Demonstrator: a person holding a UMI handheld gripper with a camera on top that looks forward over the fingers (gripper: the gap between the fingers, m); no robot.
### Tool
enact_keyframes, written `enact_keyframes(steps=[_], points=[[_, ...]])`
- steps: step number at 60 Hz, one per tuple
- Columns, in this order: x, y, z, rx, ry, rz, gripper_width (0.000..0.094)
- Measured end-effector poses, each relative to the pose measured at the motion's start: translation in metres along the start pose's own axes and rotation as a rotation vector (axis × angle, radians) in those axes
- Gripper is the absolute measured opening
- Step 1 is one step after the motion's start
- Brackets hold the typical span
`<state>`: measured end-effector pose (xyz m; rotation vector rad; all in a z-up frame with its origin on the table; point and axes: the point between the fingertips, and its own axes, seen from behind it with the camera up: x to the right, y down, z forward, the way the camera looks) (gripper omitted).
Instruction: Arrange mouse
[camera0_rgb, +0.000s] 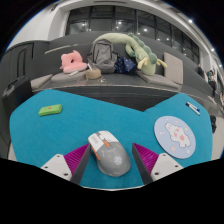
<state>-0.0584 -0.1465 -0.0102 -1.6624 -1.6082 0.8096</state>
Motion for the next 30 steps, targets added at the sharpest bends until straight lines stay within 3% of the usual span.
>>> enact_keyframes(steps=[14, 16, 20, 30], points=[[0.012, -0.015, 0.030, -0.014, 0.010, 0.028, 0.0843], [0.010, -0.015, 0.032, -0.019, 0.001, 0.040, 0.0805], [0.005, -0.014, 0.033, -0.029, -0.020, 0.071, 0.0489], [0.004, -0.016, 0.033, -0.018, -0.024, 0.015, 0.0351]])
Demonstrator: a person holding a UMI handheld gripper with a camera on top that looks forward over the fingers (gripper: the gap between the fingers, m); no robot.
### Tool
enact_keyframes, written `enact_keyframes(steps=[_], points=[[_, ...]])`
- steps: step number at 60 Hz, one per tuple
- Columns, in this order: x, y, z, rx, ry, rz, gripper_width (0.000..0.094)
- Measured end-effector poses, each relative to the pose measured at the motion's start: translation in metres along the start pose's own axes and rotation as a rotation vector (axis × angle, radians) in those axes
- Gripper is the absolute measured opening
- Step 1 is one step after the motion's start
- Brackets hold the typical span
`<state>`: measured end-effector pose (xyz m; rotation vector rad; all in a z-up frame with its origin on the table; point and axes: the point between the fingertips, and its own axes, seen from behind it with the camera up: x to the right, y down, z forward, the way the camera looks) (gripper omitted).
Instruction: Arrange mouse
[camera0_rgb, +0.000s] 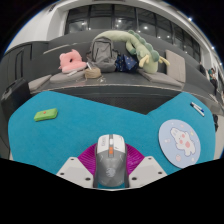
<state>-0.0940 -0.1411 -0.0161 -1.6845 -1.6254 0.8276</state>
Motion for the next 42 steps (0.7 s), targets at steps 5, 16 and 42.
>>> enact_keyframes(steps=[5, 16, 42], points=[[-0.005, -0.003, -0.015, -0.023, -0.051, 0.028, 0.0334], [0.047, -0.106, -0.090, 0.187, -0.065, 0.048, 0.0332], [0.245, -0.030, -0.005, 0.036, 0.085, 0.096, 0.0332]])
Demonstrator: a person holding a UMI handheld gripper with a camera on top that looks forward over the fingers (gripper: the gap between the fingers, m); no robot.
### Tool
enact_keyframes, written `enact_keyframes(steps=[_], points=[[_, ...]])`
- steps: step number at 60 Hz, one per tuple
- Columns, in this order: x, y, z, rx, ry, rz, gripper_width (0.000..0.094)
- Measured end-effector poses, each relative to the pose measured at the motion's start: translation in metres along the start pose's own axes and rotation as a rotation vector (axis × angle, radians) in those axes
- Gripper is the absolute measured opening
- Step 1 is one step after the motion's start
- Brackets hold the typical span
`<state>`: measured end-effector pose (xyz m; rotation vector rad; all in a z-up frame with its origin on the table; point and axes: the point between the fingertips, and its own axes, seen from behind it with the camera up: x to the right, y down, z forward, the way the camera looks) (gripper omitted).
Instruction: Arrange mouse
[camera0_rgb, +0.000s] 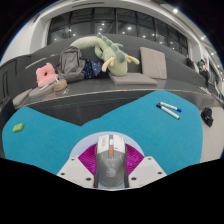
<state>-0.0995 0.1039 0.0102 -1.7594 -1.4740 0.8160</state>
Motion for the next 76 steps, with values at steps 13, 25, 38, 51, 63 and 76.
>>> enact_keyframes(steps=[13, 25, 38, 51, 63, 76], points=[[0.003, 0.026, 0.010, -0.027, -0.012, -0.031, 0.0554], [-0.002, -0.006, -0.049, 0.039, -0.017, -0.051, 0.0858], [-0.018, -0.007, -0.163, 0.058, -0.049, -0.055, 0.0849], [-0.018, 0.037, -0.240, 0.024, -0.069, -0.053, 0.0850], [-0.013, 0.051, -0.263, 0.025, -0.070, -0.068, 0.0853], [-0.011, 0.056, -0.271, 0.028, -0.052, -0.088, 0.0849]])
